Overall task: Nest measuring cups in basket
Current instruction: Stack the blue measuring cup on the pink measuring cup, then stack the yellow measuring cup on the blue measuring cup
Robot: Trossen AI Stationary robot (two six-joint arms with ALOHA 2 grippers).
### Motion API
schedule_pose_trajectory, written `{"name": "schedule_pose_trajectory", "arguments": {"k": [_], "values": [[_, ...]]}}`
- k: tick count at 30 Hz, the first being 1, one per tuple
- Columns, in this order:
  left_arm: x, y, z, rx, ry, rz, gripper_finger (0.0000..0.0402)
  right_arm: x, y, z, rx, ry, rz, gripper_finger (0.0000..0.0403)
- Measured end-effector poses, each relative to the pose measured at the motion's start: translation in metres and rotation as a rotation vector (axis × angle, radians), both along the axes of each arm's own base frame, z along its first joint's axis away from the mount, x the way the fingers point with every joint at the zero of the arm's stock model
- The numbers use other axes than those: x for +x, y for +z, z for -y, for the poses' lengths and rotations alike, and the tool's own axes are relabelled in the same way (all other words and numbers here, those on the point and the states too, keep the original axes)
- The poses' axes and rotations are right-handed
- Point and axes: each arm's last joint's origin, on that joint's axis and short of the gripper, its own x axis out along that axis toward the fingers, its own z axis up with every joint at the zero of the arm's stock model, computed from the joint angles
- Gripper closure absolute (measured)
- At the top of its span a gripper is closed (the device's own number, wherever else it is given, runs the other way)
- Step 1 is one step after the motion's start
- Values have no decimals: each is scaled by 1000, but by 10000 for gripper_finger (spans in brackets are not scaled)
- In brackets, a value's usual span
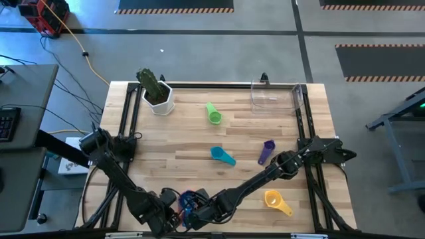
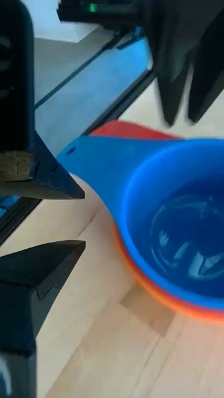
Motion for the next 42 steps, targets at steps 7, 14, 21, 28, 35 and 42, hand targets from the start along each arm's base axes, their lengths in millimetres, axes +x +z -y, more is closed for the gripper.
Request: {"name": "schedule_pose_trajectory", "arguments": {"k": [7,14,21,28,35,42], "values": [[14,-4,-1,-21,-31,41,328,0,0,0,13,-24,-4,295],[26,-3,-8,-26,-65,72,328,0,0,0,23,-36,-9,295],[28,-4,-9,-16,-98,76,328,-1,-1,0,33,-27,-23,295],[28,-4,-9,0,-136,83,328,1,-1,3,43,5,-35,295],[26,-3,-10,-10,-144,57,328,-1,-1,7,67,51,-90,295],[19,9,-16,12,-151,32,328,-14,16,9,21,47,-137,295]]}}
